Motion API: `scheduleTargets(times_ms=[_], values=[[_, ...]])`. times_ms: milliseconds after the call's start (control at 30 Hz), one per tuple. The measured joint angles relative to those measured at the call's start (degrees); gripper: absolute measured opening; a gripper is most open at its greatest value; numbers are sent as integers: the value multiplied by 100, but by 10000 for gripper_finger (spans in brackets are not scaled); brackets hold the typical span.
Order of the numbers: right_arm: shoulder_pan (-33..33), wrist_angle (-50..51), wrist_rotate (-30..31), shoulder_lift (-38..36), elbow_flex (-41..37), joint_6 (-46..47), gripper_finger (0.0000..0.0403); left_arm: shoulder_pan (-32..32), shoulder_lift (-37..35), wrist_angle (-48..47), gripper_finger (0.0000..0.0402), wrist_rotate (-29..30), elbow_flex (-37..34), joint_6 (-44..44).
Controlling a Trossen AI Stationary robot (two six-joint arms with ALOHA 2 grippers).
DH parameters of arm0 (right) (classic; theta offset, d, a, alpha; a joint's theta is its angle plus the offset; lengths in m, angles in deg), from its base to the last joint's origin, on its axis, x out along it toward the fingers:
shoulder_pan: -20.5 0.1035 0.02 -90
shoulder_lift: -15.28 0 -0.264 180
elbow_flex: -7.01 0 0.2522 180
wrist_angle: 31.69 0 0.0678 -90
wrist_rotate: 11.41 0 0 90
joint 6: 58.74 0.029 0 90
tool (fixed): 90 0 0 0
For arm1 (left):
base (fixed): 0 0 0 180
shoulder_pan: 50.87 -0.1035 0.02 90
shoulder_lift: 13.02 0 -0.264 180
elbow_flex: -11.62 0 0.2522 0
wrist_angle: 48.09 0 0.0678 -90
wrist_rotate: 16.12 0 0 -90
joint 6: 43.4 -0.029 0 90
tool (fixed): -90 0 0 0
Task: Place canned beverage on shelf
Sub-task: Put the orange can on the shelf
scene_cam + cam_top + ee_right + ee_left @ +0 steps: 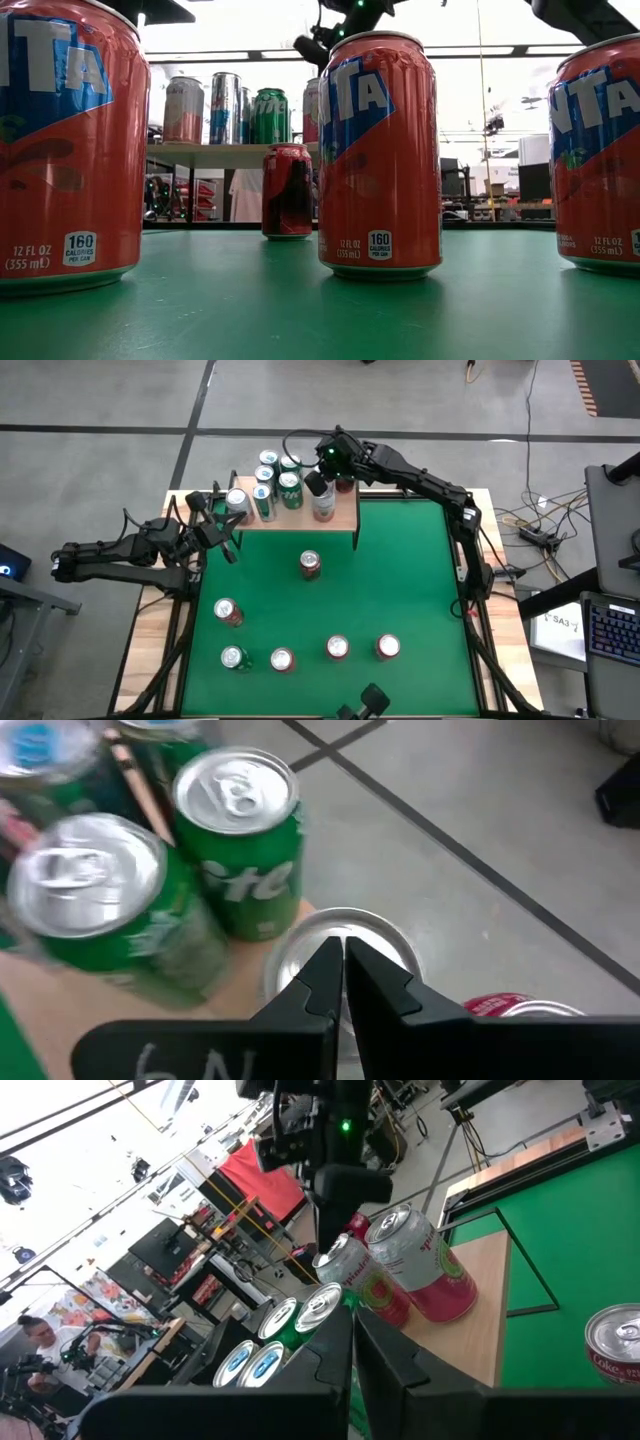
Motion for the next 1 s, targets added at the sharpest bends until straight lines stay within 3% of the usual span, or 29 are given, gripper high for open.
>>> scheduleTargets(times_ms=[1000], values=[[253,529,-177,-31,11,366,9,0,0,-2,0,-2,0,2]])
